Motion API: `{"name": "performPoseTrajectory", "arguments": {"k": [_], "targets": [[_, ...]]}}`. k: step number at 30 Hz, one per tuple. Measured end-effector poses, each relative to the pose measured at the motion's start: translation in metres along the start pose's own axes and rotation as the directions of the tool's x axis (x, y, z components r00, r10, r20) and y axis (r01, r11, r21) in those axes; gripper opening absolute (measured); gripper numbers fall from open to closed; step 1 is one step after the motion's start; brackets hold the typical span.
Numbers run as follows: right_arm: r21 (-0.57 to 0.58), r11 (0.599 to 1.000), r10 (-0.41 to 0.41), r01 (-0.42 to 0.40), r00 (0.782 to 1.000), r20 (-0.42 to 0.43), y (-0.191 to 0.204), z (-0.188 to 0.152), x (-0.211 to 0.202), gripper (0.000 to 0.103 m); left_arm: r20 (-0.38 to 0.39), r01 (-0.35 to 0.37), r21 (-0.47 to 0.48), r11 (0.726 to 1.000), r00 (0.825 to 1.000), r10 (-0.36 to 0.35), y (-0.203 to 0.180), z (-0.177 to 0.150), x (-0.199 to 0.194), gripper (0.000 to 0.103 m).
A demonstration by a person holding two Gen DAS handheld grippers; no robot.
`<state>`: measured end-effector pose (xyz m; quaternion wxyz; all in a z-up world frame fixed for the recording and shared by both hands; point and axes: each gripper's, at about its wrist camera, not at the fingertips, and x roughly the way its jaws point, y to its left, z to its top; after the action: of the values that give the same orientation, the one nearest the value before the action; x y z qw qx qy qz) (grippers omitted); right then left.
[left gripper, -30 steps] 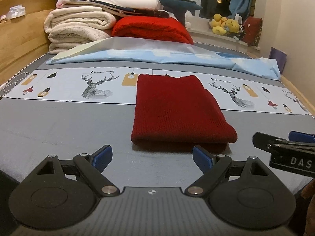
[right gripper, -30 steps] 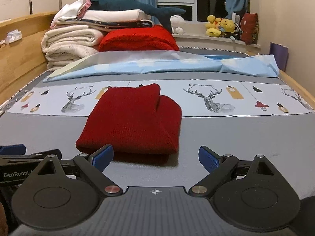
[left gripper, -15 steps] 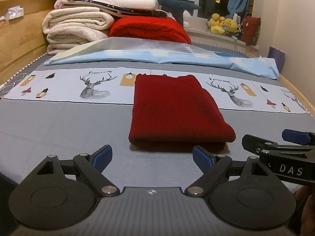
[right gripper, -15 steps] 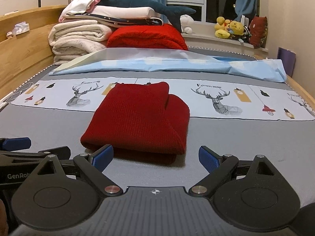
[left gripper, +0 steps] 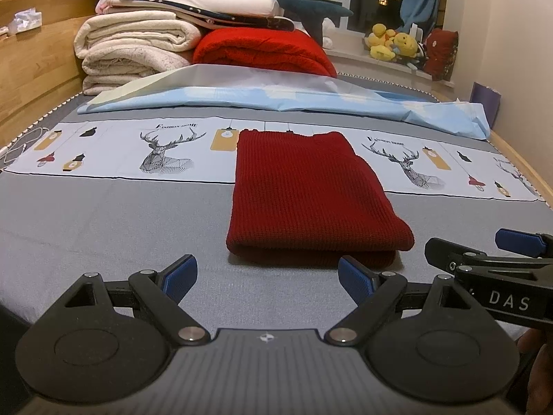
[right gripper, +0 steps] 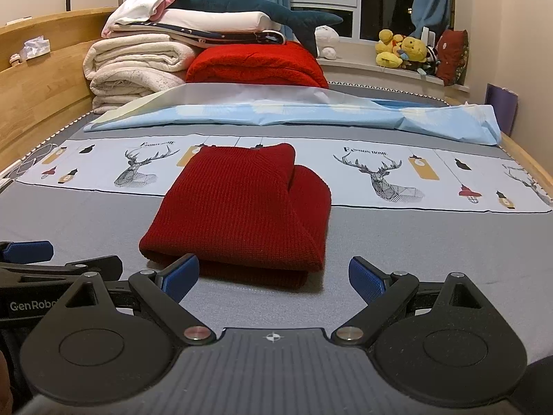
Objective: Fold small clothes
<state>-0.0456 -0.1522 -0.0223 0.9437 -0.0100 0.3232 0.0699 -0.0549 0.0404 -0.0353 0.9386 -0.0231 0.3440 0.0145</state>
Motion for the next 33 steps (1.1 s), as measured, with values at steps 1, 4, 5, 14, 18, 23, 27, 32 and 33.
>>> {"name": "performPoseTrajectory", "arguments": {"k": [1, 4, 5, 14, 18, 23, 27, 32, 33], "targets": [[0.0, 1.0, 0.0, 0.0, 1.0, 0.0, -0.0005, 0.0, 0.0, 0.094, 0.0, 0.0, 0.0, 1.0, 1.0, 0.0, -0.0001, -0.0001, 0.0, 0.092], [0.0, 1.0, 0.0, 0.0, 1.0, 0.001, -0.0011, 0.0, 0.0, 0.094, 0.0, 0.0, 0.0, 1.0, 1.0, 0.0, -0.0002, -0.0001, 0.0002, 0.092], [0.001, 1.0, 0.001, -0.001, 1.0, 0.0, -0.0012, 0.0, 0.0001, 0.094, 0.0, 0.0, -0.001, 1.0, 1.0, 0.0, -0.0004, -0.0001, 0.0, 0.092], [0.003, 1.0, 0.0, 0.0, 1.0, -0.001, -0.0013, 0.0001, 0.0008, 0.094, 0.001, -0.001, 0.0, 1.0, 1.0, 0.001, -0.0002, -0.0002, 0.0004, 0.092], [0.005, 1.0, -0.001, 0.001, 1.0, -0.001, -0.0013, 0.0, 0.0014, 0.094, -0.001, 0.0, -0.003, 1.0, 1.0, 0.0, -0.0007, 0.0005, 0.0001, 0.092], [0.005, 1.0, 0.0, 0.0, 1.0, -0.001, -0.002, 0.0001, 0.0012, 0.094, -0.001, 0.0, -0.003, 1.0, 1.0, 0.0, -0.0009, 0.0011, 0.0003, 0.092], [0.007, 1.0, -0.003, 0.003, 1.0, -0.002, 0.0002, 0.0003, 0.002, 0.094, -0.001, 0.001, -0.003, 1.0, 1.0, -0.001, -0.0007, 0.0011, 0.0004, 0.092], [0.007, 1.0, -0.003, 0.003, 1.0, -0.002, -0.0002, 0.0004, 0.0019, 0.094, 0.0, 0.0, -0.003, 1.0, 1.0, 0.0, -0.0008, 0.0009, 0.0001, 0.092], [0.008, 1.0, -0.002, 0.002, 1.0, -0.002, -0.0002, 0.0005, 0.0018, 0.094, -0.001, 0.0, -0.003, 1.0, 1.0, 0.0, -0.0007, 0.001, 0.0002, 0.092]]}}
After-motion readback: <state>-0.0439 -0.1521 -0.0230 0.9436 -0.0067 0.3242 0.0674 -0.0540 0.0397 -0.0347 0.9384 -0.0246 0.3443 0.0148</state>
